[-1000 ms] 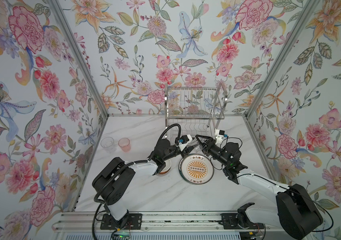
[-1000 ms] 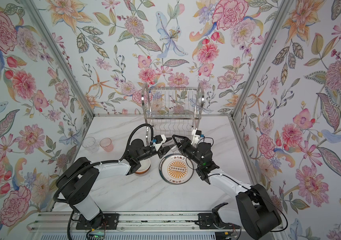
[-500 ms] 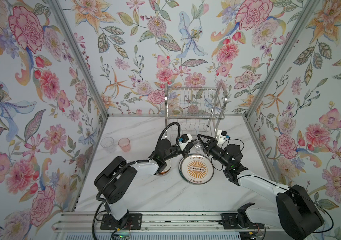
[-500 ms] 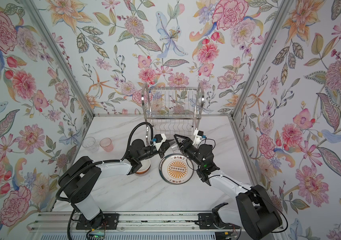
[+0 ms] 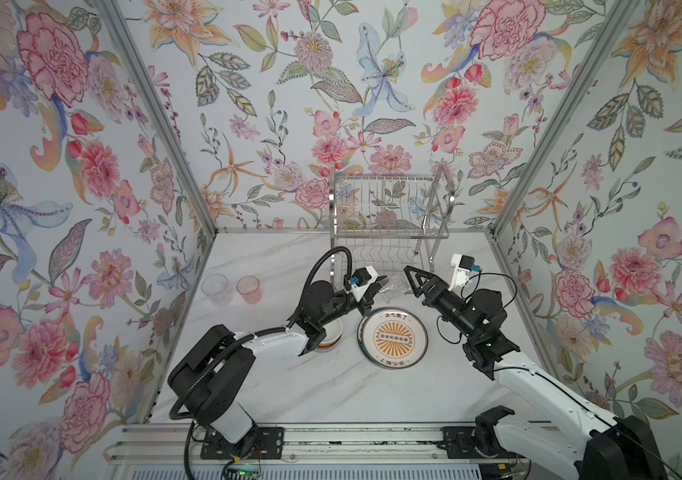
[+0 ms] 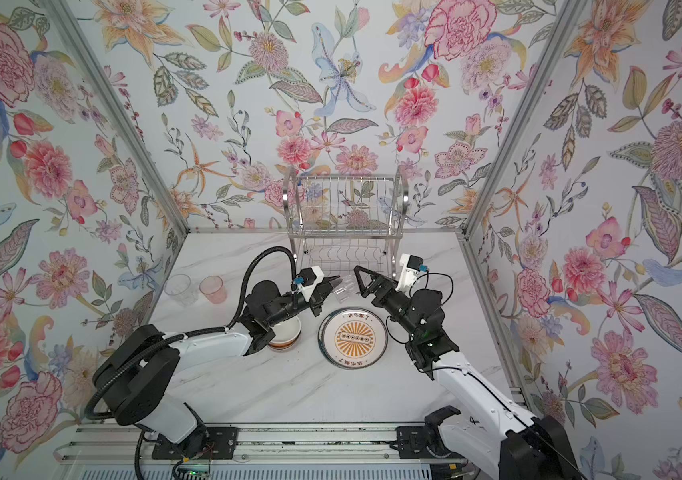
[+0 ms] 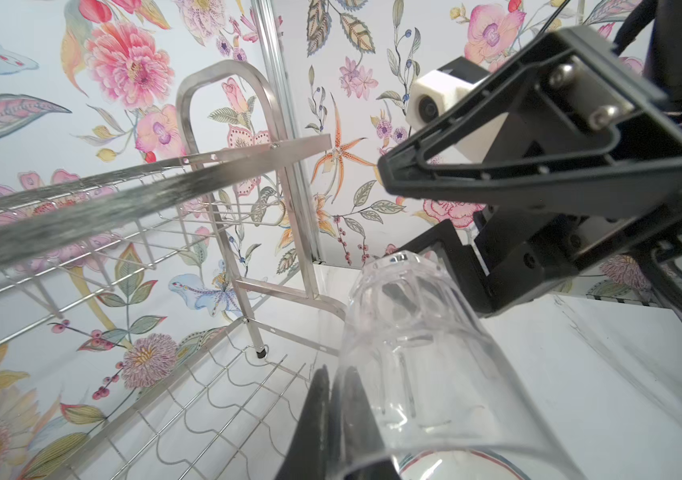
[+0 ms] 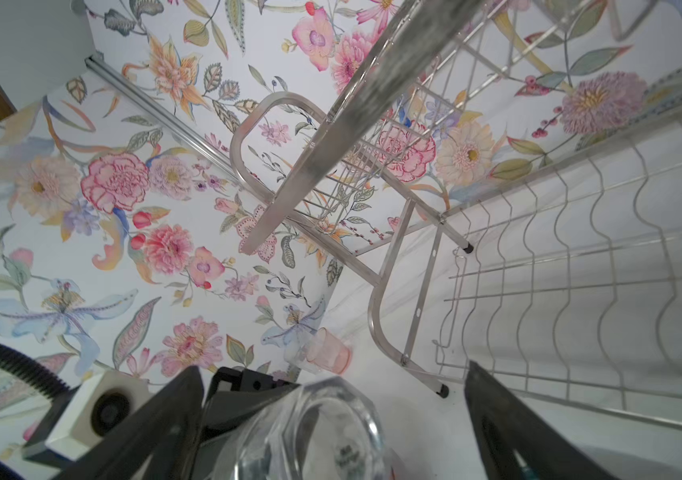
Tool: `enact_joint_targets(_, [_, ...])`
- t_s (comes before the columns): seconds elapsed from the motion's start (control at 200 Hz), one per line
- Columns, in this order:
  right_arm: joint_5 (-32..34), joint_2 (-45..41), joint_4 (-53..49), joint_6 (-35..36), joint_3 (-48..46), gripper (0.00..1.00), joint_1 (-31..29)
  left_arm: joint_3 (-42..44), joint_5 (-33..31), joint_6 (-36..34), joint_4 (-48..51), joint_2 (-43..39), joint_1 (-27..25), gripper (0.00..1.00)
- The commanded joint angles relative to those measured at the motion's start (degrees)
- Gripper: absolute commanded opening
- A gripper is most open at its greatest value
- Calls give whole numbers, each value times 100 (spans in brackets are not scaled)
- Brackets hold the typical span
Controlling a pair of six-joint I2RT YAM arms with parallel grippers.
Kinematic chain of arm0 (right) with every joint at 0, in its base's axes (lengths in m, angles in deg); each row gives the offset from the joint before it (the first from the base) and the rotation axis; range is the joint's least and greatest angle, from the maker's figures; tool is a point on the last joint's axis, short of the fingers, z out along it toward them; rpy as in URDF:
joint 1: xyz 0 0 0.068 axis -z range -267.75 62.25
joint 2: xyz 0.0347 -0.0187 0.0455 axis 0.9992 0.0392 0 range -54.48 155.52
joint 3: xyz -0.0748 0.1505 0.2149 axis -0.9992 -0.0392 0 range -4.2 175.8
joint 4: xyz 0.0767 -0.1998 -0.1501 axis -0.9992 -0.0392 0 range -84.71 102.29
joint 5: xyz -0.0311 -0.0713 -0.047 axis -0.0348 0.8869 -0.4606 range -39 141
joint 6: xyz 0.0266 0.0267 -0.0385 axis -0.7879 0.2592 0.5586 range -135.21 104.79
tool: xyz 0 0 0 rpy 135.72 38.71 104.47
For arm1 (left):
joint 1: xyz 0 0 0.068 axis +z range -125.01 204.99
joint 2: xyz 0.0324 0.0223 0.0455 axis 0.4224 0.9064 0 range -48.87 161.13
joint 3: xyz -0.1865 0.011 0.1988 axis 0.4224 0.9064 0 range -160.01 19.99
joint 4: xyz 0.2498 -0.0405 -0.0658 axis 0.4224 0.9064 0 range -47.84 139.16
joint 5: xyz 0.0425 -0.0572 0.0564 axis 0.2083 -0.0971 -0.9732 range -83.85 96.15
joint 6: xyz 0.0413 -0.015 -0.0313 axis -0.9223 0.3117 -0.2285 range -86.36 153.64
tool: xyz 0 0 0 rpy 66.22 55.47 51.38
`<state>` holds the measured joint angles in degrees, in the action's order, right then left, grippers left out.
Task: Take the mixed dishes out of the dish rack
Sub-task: 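Close the left gripper on the clear cup and open the right gripper, then carry the clear cup to the far corner with left gripper while right withdraws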
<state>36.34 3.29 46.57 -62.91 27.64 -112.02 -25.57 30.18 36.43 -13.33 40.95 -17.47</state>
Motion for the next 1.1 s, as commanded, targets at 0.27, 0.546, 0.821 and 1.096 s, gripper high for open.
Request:
enact_joint_targets(0.27, [131,-840,-389,3840,-167,99,-166,531,-1342,-330,1198,-1872,-168,0])
enact_joint_targets(0.546, [147,-788,-600,5823,-225,99,-725,410,-3064,-213,2973,-3100,-141,0])
enact_joint_targets(0.821, [270,-654,-624,6256,-169,99,-1066,-1277,-3539,67,6396,-2907,886,0])
enact_joint_targets(1.096, [428,-661,-877,6094,-40,99,-1133,-2927,-3034,-525,8998,-1741,2071,0])
